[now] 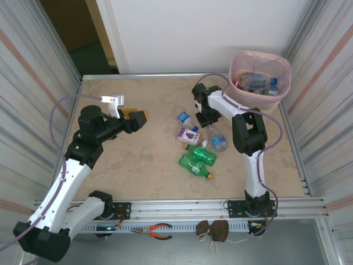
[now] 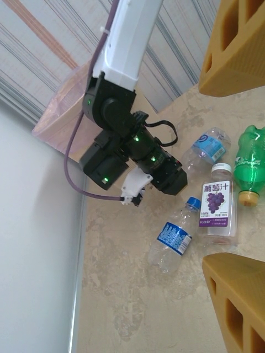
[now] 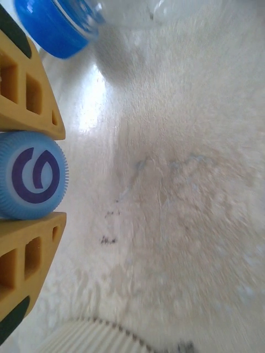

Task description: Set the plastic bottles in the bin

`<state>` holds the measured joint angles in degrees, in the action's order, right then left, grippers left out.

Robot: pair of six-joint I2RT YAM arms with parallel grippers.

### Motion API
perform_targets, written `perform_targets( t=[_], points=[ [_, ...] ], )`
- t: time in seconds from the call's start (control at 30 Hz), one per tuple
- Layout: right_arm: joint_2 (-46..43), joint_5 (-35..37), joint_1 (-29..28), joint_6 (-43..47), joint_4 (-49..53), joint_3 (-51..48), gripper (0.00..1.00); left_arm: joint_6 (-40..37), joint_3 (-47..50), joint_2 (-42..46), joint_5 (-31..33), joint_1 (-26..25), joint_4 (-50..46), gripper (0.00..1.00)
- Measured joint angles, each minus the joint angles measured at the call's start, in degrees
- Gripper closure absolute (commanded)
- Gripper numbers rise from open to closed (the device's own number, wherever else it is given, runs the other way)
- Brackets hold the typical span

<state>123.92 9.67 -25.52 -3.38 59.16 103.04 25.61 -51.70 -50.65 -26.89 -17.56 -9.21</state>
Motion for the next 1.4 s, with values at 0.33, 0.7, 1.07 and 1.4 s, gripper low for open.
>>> perform_targets(
  t=[0.33, 0.7, 1.07, 1.4],
  points=[
    [-11.5, -0.7, -0.3, 0.0, 1.9, 7.8, 0.69, 0.4, 0.0, 0.0, 0.0, 0.0, 0.1, 0.25],
    [-22.3, -9.1, 3.7, -0.9, 1.7, 17.9, 0.68, 1.3, 0.1, 0.0, 0.0, 0.0, 1.0, 0.26],
    [-31.8, -22.8, 16.4, -9.5, -10.8, 19.7, 0.68, 1.3, 0.1, -0.1, 0.0, 0.0, 1.8, 0.26],
    [-30.0, -26.5, 28.4, -18.4, -21.1, 21.7, 0.69, 1.3, 0.1, -0.7, 0.0, 0.0, 1.7, 0.26]
  ],
)
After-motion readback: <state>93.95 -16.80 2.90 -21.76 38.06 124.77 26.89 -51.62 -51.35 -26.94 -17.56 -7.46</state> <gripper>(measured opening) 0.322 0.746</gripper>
